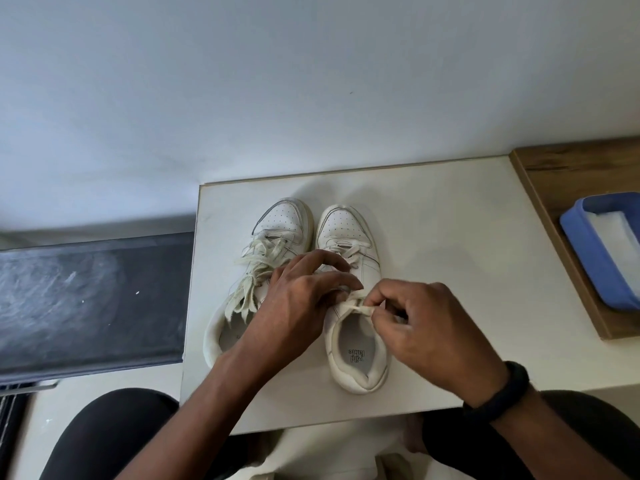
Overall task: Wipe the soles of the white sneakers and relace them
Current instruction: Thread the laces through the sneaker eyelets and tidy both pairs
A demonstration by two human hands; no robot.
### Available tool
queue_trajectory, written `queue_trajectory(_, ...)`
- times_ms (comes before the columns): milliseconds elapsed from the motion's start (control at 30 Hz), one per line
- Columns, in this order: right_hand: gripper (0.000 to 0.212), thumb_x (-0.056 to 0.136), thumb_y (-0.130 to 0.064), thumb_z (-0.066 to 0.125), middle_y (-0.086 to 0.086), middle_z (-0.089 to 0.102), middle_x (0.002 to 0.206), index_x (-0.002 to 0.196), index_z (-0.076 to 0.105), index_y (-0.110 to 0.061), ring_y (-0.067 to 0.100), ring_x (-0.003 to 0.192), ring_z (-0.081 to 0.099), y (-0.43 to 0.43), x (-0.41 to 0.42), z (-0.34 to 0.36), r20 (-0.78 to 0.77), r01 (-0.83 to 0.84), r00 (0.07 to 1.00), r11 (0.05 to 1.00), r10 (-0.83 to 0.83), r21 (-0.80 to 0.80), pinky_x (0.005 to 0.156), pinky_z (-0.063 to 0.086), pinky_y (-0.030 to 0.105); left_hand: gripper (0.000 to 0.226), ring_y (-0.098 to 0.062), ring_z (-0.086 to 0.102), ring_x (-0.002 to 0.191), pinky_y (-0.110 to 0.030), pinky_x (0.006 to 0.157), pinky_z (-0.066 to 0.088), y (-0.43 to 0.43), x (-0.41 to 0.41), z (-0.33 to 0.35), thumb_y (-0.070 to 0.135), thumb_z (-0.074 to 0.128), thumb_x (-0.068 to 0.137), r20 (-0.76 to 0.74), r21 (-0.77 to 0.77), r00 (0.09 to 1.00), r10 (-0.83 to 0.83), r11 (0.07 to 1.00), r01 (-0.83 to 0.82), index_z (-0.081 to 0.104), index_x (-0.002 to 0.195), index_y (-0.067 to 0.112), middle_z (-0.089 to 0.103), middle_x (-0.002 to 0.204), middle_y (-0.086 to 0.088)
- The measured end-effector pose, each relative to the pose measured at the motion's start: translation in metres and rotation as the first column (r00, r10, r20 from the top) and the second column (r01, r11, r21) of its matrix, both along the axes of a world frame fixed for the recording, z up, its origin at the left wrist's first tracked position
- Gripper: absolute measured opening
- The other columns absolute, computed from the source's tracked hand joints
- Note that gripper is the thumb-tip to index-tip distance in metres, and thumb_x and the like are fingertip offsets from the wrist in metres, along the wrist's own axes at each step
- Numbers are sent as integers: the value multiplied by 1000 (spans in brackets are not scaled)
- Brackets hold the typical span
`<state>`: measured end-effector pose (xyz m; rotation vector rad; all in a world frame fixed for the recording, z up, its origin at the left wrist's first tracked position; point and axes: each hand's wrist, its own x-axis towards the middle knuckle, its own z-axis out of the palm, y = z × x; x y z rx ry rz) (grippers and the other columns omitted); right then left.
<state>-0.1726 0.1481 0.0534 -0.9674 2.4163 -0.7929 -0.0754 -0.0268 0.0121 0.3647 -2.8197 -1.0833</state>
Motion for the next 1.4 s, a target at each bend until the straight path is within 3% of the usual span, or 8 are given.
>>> queue_trajectory(233, 10, 90, -42, 65, -15, 69, 77, 93, 69, -33, 4, 70, 66, -2, 7, 0, -17, -28, 999, 994, 30, 103, 62, 53, 19, 17, -17, 60, 121, -54, 100, 46, 3, -1, 0, 24, 69, 95, -48, 11, 998, 36, 999, -35, 76, 108, 34, 63, 123, 12)
queue_trajectory(333, 14, 87, -46, 68, -14, 66, 68, 86, 66, -32, 5, 63, 63, -1, 7, -1, -41, -33, 999, 998, 36, 60, 57, 50, 20, 14, -18, 62, 115, -53, 95, 50, 3, -2, -2, 32, 65, 93, -67, 14, 996, 64, 998, -63, 76, 102, 31, 64, 118, 10)
queue_trajectory(567, 22, 86, -34, 67, -16, 50, 52, 74, 49, -30, 6, 46, 54, -5, 8, -6, -173, 3, 985, 999, -11, -46, 47, 44, 17, 15, -18, 63, 112, -51, 92, 52, 3, -3, -4, 35, 63, 93, -72, 25, 995, 72, 997, -71, 75, 100, 32, 63, 117, 10)
queue_trajectory(733, 27, 86, -33, 69, -19, 42, 50, 74, 45, -31, 2, 42, 44, -8, 10, -11, -201, -2, 980, 1000, -3, -24, 48, 31, 9, 26, -18, 60, 119, -52, 98, 49, 2, -1, -1, 16, 72, 94, -47, -9, 998, 42, 999, -42, 76, 110, 37, 62, 123, 10)
queue_trajectory(1000, 46, 72, -33, 81, -14, 29, 45, 69, 35, -32, -1, 33, 21, -18, 20, -7, -290, 54, 957, 993, -21, 108, 47, 8, 3, 15, -18, 61, 116, -53, 98, 48, 2, -2, -2, 22, 72, 94, -70, 46, 995, 67, 997, -64, 76, 103, 33, 63, 119, 9)
queue_trajectory(1167, 43, 74, -29, 77, -13, 23, 44, 67, 34, -30, 2, 33, 19, -22, 23, -12, -269, 93, 960, 993, -72, 67, 43, 13, 8, 14, -16, 62, 113, -51, 96, 49, 3, -2, -5, 31, 65, 93, -77, 53, 994, 77, 996, -73, 76, 100, 30, 65, 115, 11)
queue_trajectory(1400, 26, 90, -30, 66, -15, 39, 49, 74, 46, -31, 6, 41, 41, -18, 21, -22, -148, 108, 983, 994, -109, -13, 47, 27, 11, 11, -12, 59, 117, -40, 101, 40, 2, -3, -4, 31, 64, 96, -37, 50, 997, 73, 996, -71, 75, 101, 29, 64, 118, 14)
